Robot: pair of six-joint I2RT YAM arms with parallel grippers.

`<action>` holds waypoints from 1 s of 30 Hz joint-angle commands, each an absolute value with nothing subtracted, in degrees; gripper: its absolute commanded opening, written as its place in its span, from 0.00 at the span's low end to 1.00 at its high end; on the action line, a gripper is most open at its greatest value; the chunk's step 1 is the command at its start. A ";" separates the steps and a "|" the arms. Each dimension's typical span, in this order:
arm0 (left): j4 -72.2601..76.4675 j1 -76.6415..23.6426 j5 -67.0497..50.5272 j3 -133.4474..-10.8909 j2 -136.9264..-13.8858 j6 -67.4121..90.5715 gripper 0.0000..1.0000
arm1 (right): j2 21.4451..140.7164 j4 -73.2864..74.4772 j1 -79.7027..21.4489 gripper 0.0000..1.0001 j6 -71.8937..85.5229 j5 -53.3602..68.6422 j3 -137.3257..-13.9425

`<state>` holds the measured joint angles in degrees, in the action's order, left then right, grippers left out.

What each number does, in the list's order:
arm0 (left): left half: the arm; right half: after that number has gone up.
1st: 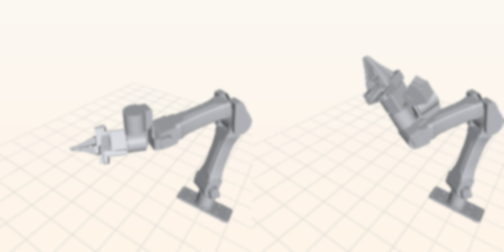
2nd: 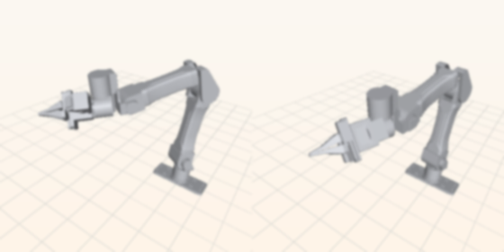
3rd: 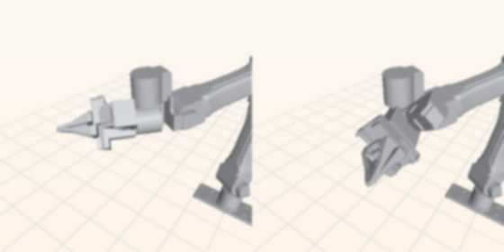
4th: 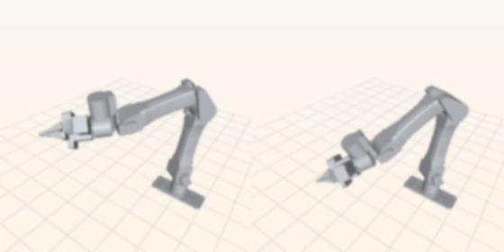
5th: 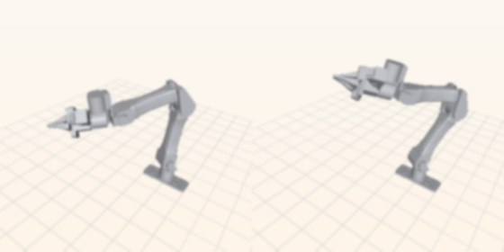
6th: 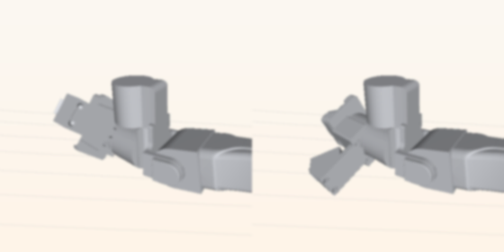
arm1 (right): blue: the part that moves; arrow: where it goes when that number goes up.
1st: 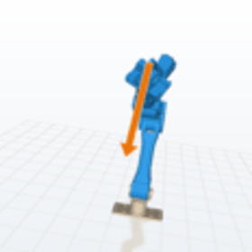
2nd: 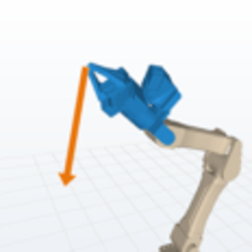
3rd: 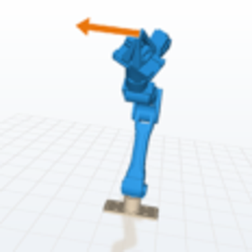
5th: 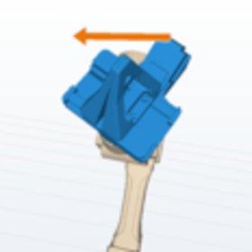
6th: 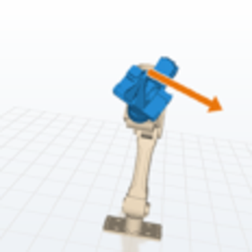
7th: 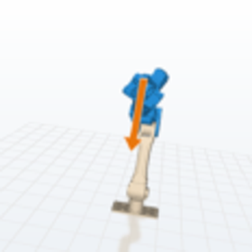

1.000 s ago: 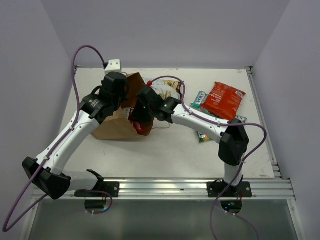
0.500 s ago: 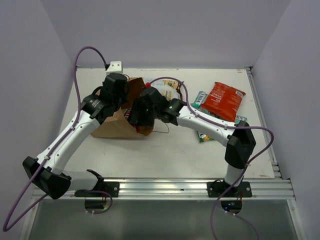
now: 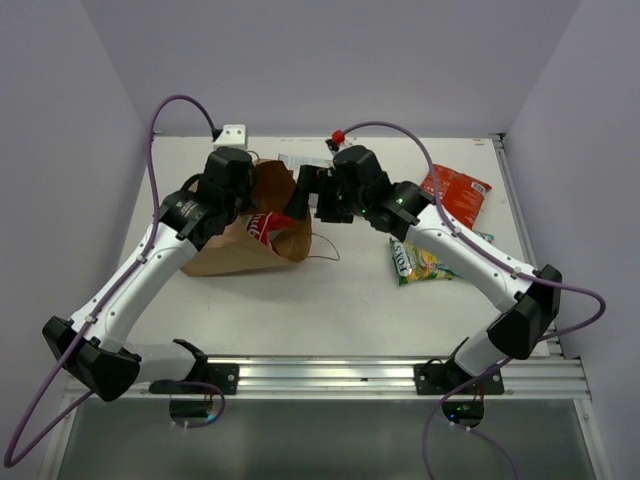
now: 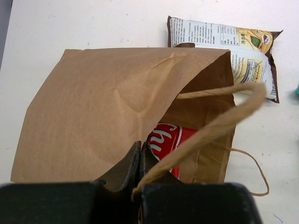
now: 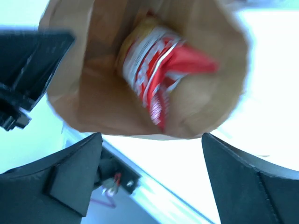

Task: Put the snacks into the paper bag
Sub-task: Place the snack in the paper bag, then pick up the snack from the center of the board.

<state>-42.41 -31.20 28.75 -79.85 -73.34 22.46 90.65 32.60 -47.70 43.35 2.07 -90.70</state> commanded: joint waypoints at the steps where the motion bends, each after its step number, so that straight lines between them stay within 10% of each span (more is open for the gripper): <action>1: -42.80 -31.29 28.30 -81.12 -70.67 20.13 0.00 | 87.10 33.31 -43.18 0.94 36.49 1.58 -88.51; 30: -46.49 -31.11 26.81 -80.51 -68.38 18.19 0.00 | 96.49 18.65 -14.33 0.99 31.02 8.61 -79.53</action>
<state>-46.44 -31.20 26.94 -79.85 -70.24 18.85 92.86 25.41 -13.80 31.79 4.82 -76.90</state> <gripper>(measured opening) 0.009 0.985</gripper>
